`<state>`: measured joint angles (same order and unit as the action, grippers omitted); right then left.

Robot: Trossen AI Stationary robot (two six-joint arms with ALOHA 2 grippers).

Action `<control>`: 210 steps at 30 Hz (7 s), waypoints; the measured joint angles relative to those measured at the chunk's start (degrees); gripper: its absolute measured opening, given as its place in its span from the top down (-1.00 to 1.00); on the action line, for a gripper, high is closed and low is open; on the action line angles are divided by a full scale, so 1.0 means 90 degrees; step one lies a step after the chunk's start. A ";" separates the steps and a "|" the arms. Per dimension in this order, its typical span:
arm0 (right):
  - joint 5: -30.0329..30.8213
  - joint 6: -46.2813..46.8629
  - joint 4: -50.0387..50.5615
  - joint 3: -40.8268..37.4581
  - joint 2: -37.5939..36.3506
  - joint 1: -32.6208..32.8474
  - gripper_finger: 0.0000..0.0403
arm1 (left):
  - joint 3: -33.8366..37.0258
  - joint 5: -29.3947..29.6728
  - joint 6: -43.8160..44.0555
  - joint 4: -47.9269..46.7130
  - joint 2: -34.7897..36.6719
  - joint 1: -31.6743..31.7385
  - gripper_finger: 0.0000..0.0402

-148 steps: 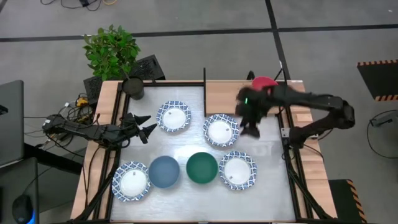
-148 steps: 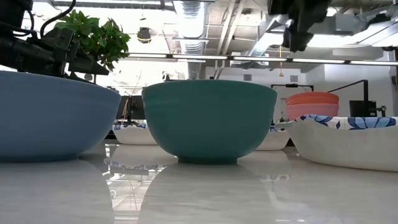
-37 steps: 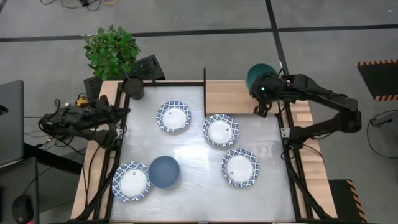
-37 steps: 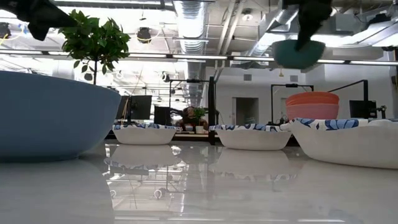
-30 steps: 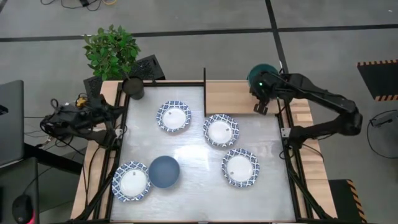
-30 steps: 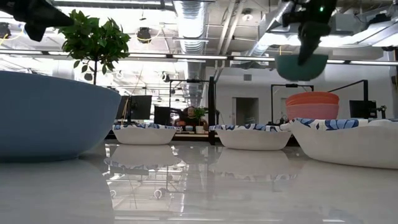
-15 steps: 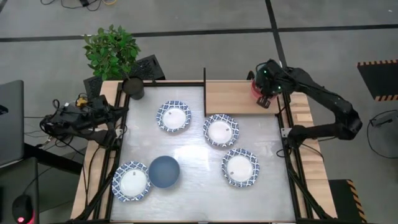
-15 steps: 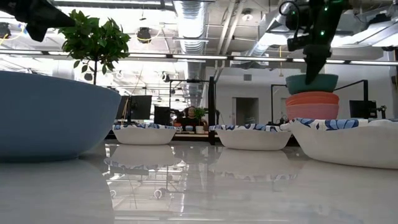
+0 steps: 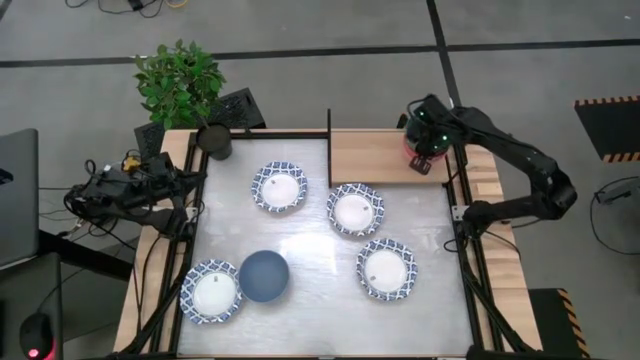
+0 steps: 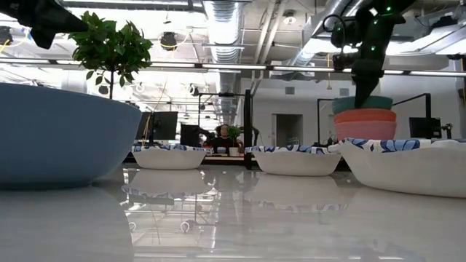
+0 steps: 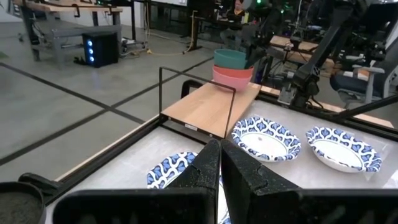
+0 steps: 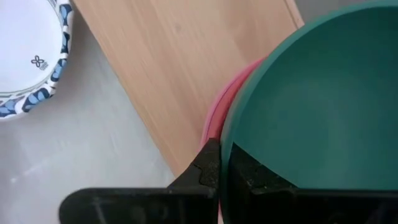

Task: Place and stack bowls onto a shelf
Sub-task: Stack the green bowl on top of the orange bowl on the shelf, then stack the blue bowl on top of the green bowl on the shelf

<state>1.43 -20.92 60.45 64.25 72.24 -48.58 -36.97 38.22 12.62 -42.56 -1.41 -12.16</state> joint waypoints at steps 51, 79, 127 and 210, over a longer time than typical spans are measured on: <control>-0.2067 0.1655 -0.4135 0.0406 -0.0378 0.3237 0.05 | 0.0000 0.0165 0.0010 -0.0006 0.0000 -0.0002 1.00; -0.1298 0.2393 -0.8148 0.2008 0.4770 0.5797 0.05 | -0.0002 0.0160 0.0024 -0.0007 -0.0002 -0.0002 1.00; -0.1677 0.3424 -0.6204 0.3473 0.6480 0.5768 0.80 | -0.0002 0.0158 0.0023 -0.0006 -0.0005 -0.0002 1.00; 0.1224 0.3670 0.2020 0.3347 0.1900 -0.2135 0.86 | -0.0002 0.0160 0.0024 -0.0004 -0.0002 -0.0002 1.00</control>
<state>12.45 12.12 78.63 94.37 89.34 -67.79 -36.99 39.66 12.84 -42.59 -1.43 -12.19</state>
